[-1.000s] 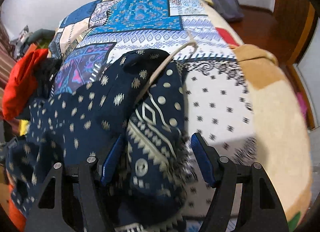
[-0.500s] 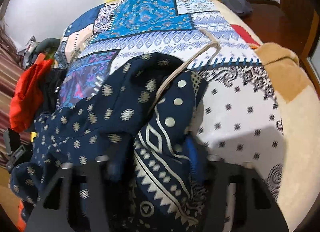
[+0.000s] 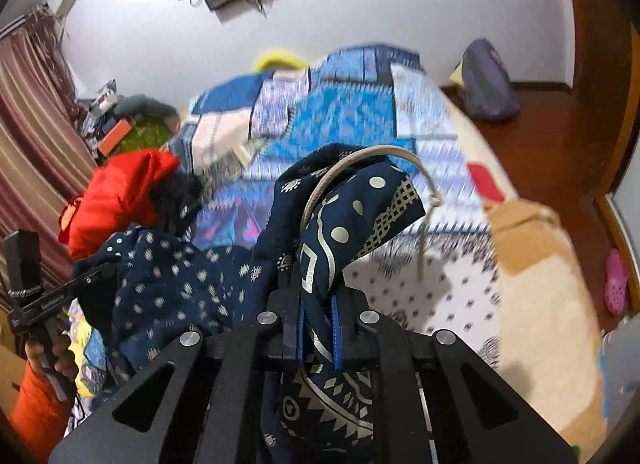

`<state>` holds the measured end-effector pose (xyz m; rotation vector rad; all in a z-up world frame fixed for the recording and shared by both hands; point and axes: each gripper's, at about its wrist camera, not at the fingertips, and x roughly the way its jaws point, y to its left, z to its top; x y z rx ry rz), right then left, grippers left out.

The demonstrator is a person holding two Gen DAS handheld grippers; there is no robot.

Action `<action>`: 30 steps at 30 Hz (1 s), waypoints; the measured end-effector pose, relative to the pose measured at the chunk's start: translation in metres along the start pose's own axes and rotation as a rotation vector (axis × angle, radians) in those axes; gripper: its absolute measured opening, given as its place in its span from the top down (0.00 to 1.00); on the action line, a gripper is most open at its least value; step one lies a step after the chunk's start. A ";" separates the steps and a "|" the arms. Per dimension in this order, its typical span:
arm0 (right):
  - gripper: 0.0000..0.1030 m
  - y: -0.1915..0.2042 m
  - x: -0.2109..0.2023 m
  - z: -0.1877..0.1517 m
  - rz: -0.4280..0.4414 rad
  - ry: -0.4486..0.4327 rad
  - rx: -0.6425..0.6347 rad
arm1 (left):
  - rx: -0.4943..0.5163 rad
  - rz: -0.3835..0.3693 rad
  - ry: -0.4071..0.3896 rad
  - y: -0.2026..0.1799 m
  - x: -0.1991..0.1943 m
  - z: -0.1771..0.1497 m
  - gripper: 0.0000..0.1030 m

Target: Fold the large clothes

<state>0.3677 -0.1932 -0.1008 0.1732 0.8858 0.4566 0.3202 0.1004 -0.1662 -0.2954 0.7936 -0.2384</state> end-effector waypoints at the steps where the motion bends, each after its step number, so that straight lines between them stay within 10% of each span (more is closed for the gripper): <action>1: 0.92 -0.001 -0.004 0.005 -0.012 -0.013 -0.004 | 0.016 -0.008 -0.010 -0.007 -0.001 0.007 0.87; 13: 0.96 -0.022 0.046 0.053 -0.157 0.042 -0.070 | 0.079 0.095 0.051 -0.003 0.072 0.059 0.87; 30: 0.96 -0.091 0.099 0.035 -0.295 0.140 0.018 | 0.002 0.224 0.190 0.060 0.140 0.033 0.75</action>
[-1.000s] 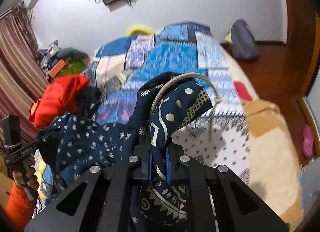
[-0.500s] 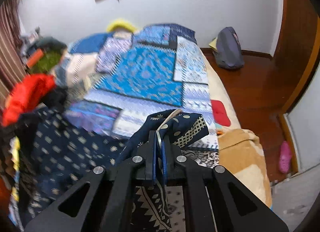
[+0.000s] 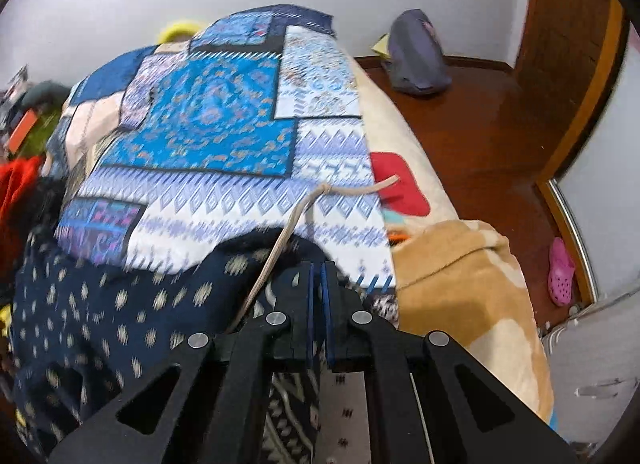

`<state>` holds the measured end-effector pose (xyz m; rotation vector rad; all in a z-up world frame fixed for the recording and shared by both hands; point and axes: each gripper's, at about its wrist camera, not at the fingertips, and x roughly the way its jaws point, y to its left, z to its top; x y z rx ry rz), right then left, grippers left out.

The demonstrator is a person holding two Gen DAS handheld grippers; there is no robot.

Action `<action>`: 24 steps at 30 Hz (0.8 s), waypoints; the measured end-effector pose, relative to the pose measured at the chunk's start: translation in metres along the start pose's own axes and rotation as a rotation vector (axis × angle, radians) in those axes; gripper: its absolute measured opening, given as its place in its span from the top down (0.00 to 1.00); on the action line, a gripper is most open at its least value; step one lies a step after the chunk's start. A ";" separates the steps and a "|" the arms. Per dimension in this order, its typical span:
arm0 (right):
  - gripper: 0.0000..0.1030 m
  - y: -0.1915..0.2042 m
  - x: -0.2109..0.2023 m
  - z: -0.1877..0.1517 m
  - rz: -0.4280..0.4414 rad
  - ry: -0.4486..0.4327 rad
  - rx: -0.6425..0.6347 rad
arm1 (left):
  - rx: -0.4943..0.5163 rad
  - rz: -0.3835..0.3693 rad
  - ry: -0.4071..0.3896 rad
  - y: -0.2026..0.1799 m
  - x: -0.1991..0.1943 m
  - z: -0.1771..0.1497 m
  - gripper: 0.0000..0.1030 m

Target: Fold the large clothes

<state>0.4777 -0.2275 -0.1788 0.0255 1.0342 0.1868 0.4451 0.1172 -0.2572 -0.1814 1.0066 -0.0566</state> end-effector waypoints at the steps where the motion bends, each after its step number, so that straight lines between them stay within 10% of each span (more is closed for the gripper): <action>1: 0.96 0.005 -0.005 -0.005 -0.005 -0.001 -0.029 | -0.014 0.002 0.009 0.003 -0.002 -0.002 0.71; 5: 0.95 0.019 -0.031 -0.024 0.005 0.011 -0.103 | -0.050 -0.019 0.033 0.012 -0.016 -0.014 0.57; 24: 0.44 0.062 -0.199 -0.111 -0.026 -0.237 -0.201 | 0.056 0.076 -0.027 0.005 -0.155 -0.107 0.53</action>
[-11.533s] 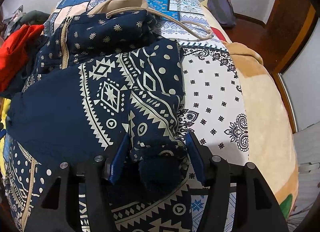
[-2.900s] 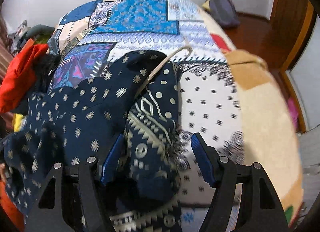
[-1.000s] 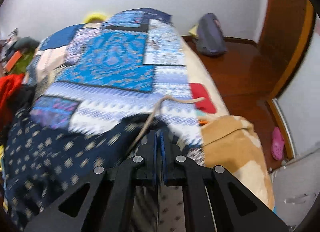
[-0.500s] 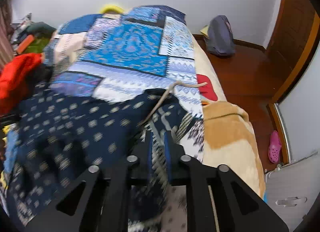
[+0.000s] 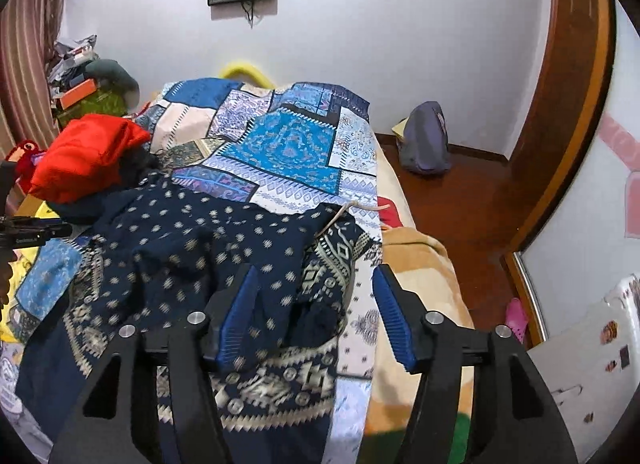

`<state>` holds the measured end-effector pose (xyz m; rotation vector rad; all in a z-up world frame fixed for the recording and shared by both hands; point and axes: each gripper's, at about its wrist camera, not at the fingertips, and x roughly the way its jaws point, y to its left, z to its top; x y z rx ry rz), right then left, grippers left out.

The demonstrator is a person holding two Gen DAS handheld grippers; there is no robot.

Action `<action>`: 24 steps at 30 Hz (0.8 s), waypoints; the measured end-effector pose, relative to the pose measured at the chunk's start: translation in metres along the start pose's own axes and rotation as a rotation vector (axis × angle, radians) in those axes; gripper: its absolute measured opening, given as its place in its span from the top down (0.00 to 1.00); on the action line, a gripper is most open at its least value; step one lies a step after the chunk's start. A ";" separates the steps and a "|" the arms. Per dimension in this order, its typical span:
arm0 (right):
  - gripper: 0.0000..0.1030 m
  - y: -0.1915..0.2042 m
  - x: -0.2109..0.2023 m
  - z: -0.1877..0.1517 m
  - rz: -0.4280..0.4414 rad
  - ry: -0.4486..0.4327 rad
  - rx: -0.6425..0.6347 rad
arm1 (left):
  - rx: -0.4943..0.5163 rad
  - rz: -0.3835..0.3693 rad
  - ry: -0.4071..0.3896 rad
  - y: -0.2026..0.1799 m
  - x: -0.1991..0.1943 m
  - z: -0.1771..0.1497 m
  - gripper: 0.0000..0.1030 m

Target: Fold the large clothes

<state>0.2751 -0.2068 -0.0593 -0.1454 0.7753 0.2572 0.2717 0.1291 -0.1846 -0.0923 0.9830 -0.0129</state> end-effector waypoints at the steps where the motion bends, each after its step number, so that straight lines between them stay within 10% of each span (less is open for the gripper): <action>1: 0.43 0.001 -0.001 -0.003 0.011 0.004 0.006 | 0.003 0.003 -0.002 0.000 -0.005 -0.004 0.53; 11: 0.43 -0.001 0.004 -0.055 -0.004 0.188 0.099 | -0.028 0.014 0.057 0.011 -0.022 -0.070 0.39; 24: 0.43 -0.011 0.026 -0.136 0.149 0.399 0.266 | -0.188 -0.182 0.202 0.028 -0.001 -0.143 0.39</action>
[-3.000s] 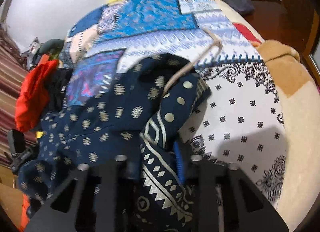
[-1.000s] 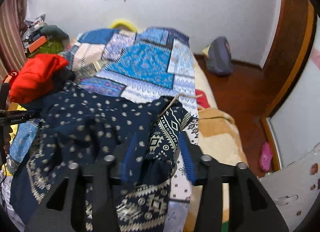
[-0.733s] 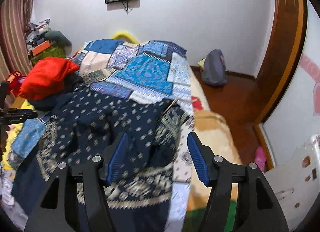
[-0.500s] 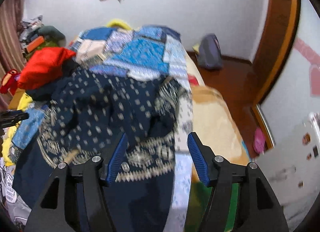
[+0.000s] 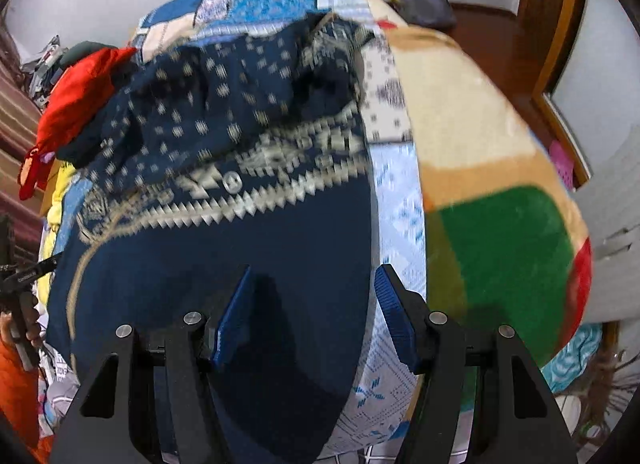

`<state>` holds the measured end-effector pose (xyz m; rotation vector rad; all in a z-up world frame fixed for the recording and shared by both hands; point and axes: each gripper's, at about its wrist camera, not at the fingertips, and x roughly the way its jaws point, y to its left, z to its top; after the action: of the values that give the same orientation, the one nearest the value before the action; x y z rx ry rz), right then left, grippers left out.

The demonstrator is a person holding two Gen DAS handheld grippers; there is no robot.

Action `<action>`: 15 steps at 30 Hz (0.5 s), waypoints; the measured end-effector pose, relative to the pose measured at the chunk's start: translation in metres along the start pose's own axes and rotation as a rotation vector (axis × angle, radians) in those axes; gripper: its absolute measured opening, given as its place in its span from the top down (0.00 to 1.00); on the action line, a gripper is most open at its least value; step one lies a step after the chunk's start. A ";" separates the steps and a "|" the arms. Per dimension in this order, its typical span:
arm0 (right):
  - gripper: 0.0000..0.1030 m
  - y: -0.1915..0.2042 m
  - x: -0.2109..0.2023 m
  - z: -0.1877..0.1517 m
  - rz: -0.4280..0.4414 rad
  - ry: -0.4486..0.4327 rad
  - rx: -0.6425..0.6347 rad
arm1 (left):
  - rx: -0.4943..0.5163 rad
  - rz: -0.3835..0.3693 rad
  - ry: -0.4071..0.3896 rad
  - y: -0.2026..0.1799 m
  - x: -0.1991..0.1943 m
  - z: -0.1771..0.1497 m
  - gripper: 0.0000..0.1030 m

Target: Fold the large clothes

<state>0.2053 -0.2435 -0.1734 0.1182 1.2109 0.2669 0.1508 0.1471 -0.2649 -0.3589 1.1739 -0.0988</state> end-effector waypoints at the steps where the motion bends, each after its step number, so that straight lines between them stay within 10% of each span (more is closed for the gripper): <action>1: 0.43 -0.002 0.003 -0.003 0.015 0.006 0.010 | -0.020 -0.028 0.004 0.003 0.000 -0.001 0.39; 11: 0.58 -0.016 0.014 -0.014 0.207 -0.011 0.116 | -0.053 -0.220 0.003 0.002 0.003 -0.011 0.40; 13: 0.86 -0.011 0.011 -0.012 0.231 -0.010 0.113 | -0.020 -0.222 -0.011 -0.006 0.000 -0.009 0.54; 15: 0.90 -0.005 0.008 -0.008 0.260 -0.005 0.101 | 0.022 -0.197 -0.032 -0.016 -0.003 -0.005 0.85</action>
<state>0.2013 -0.2466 -0.1842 0.3648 1.2040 0.4316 0.1464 0.1322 -0.2587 -0.4546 1.1028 -0.2760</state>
